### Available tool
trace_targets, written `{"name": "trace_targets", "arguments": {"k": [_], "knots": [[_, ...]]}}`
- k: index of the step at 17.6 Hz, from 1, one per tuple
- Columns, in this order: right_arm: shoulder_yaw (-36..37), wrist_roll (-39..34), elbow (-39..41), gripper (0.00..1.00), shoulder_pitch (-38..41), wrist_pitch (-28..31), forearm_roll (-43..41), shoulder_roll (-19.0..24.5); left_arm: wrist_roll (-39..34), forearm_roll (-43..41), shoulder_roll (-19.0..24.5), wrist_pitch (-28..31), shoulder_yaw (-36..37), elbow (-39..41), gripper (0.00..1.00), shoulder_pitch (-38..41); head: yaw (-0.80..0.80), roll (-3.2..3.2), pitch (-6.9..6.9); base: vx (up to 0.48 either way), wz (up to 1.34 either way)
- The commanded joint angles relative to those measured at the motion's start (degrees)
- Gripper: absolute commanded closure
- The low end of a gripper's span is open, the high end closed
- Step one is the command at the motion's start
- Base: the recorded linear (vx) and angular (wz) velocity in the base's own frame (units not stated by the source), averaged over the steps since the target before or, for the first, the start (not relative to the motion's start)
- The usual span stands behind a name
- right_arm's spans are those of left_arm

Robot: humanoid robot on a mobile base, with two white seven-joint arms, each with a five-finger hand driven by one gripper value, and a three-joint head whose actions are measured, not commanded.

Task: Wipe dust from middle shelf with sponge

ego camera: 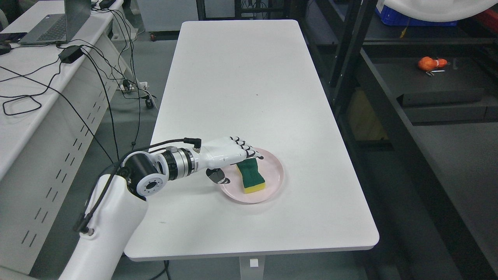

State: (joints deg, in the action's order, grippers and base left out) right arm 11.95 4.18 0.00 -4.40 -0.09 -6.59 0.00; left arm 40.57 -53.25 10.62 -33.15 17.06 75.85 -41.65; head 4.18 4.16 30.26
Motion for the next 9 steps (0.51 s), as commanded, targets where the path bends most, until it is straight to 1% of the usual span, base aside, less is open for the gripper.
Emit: {"name": "trace_targets", "arguments": {"k": [1, 4, 7, 9], "knots": [[0.0, -0.05, 1.0, 0.0, 0.01, 4.22, 0.0, -1.0, -0.32, -0.01, 1.33, 0.46, -1.07, -2.8, 0.12, -1.41, 0.0, 0.0, 0.0, 0.032, 0.0], [0.0, -0.05, 1.0, 0.0, 0.01, 4.14, 0.0, -1.0, -0.41, -0.18, -0.68, 0.64, -0.98, -7.1, 0.16, -2.46, 0.0, 0.0, 0.0, 0.025, 0.0], [0.0, -0.05, 1.0, 0.0, 0.01, 4.14, 0.0, -1.0, -0.58, -0.45, -2.71, 0.64, -0.19, -9.66, 0.17, -3.87, 0.0, 0.0, 0.0, 0.013, -0.02], [0.0, -0.05, 1.0, 0.0, 0.01, 4.14, 0.0, -1.0, -0.58, -2.28, -4.37, 0.46, 0.51, -9.93, 0.17, -3.79, 0.0, 0.0, 0.0, 0.0, 0.0]]}}
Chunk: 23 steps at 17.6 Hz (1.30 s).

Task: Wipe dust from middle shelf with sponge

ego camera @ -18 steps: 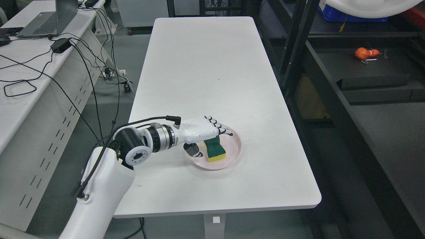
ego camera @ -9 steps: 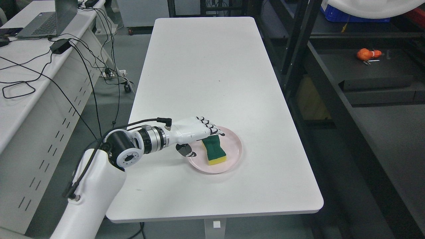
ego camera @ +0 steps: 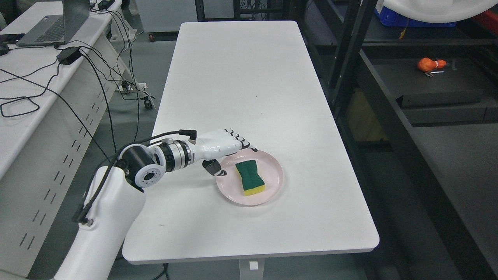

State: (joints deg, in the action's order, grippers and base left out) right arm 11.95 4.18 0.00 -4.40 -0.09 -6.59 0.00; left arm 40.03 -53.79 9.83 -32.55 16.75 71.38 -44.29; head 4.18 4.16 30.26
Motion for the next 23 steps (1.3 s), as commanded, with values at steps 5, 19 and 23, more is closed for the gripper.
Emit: {"name": "trace_targets", "arguments": {"k": [5, 19, 23], "knots": [[0.0, -0.05, 1.0, 0.0, 0.01, 4.13, 0.0, -1.0, -0.04, -1.84, -6.22, -0.14, 5.04, -5.81, 0.17, -0.71, 0.0, 0.0, 0.0, 0.0, 0.0], [0.0, -0.05, 1.0, 0.0, 0.01, 4.13, 0.0, -1.0, -0.04, -1.93, -6.57, 0.03, -0.21, -7.39, 0.55, 1.49, 0.0, 0.0, 0.0, 0.0, 0.0], [0.0, -0.05, 1.0, 0.0, 0.01, 4.22, 0.0, -1.0, -0.3, -1.84, -7.01, 0.03, -3.73, -8.97, 0.65, 1.58, 0.0, 0.0, 0.0, 0.0, 0.0]]}}
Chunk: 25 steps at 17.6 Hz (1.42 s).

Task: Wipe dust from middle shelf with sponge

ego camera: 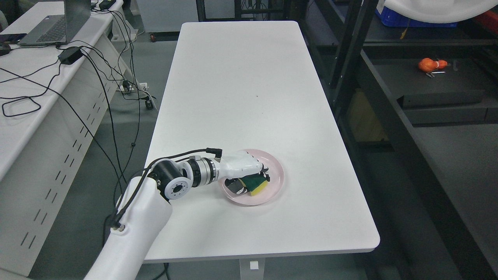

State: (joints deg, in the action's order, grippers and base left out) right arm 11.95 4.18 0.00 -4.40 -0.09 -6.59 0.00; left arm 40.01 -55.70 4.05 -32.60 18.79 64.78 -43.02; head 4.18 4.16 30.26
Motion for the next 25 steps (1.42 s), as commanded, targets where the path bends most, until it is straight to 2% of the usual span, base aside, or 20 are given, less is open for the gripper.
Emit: {"name": "trace_targets", "arguments": {"k": [1, 3, 5, 6, 9, 11, 13, 15, 19, 25], "knots": [[0.0, -0.05, 1.0, 0.0, 0.01, 4.13, 0.0, -1.0, -0.63, 0.33, -1.33, -0.09, -6.91, -2.47, 0.71, 0.3, 0.0, 0.0, 0.0, 0.0, 0.0], [0.0, -0.05, 1.0, 0.0, 0.01, 4.22, 0.0, -1.0, -0.64, 1.99, -1.5, -0.53, -9.2, -2.47, 0.84, 0.22, 0.0, 0.0, 0.0, 0.0, 0.0], [0.0, -0.05, 1.0, 0.0, 0.01, 4.13, 0.0, -1.0, -0.29, 8.12, -1.85, -0.53, -9.47, -2.47, 0.98, 0.21, 0.0, 0.0, 0.0, 0.0, 0.0], [0.0, -0.05, 1.0, 0.0, 0.01, 4.13, 0.0, -1.0, -0.28, 9.55, -2.03, -0.53, -9.73, -2.47, 1.0, 0.21, 0.0, 0.0, 0.0, 0.0, 0.0], [0.0, -0.05, 1.0, 0.0, 0.01, 4.13, 0.0, -1.0, -0.55, 10.53, -3.05, -0.62, -14.46, -1.59, 1.0, 0.21, 0.0, 0.0, 0.0, 0.0, 0.0], [0.0, -0.05, 1.0, 0.0, 0.01, 4.13, 0.0, -1.0, -0.55, 12.36, -3.05, -0.62, -19.2, 2.16, 1.0, -0.05, 0.0, 0.0, 0.0, -0.017, 0.02], [0.0, -0.05, 1.0, 0.0, 0.01, 4.13, 0.0, -1.0, -0.63, 18.4, -3.05, -0.53, -22.81, 6.12, 1.0, -0.4, 0.0, 0.0, 0.0, -0.03, 0.0], [0.0, -0.05, 1.0, 0.0, 0.01, 4.13, 0.0, -1.0, -0.81, 27.88, -3.05, 1.22, -25.63, 8.86, 1.0, -0.66, 0.0, 0.0, 0.0, -0.047, 0.0], [0.0, -0.05, 1.0, 0.0, 0.01, 4.13, 0.0, -1.0, -8.27, 43.29, -3.05, 11.84, -25.91, 12.99, 1.0, 0.12, 0.0, 0.0, 0.0, -0.081, -0.05], [0.0, -0.05, 1.0, 0.0, 0.01, 4.13, 0.0, -1.0, -12.06, 48.93, -3.05, 12.39, -23.28, 17.91, 1.0, 5.48, 0.0, 0.0, 0.0, -0.118, -0.12]]}}
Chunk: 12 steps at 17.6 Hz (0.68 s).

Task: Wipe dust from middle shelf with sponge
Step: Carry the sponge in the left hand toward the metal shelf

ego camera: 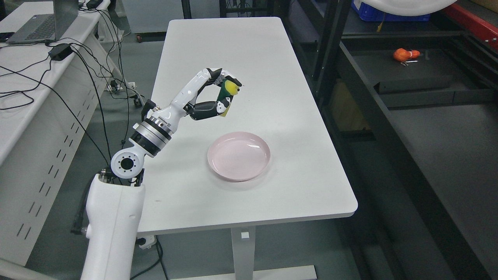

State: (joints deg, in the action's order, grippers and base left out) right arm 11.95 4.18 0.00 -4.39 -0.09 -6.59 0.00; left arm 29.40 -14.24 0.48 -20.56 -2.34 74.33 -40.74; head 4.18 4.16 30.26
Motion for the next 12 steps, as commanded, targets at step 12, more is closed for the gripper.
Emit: {"name": "trace_targets", "arguments": {"k": [12], "knots": [[0.0, -0.05, 1.0, 0.0, -0.01, 4.13, 0.0, -1.0, -6.71, 12.3, 0.52, -0.09, 2.95, 10.83, 1.0, 6.38, 0.0, 0.0, 0.0, -0.181, 0.08]]}}
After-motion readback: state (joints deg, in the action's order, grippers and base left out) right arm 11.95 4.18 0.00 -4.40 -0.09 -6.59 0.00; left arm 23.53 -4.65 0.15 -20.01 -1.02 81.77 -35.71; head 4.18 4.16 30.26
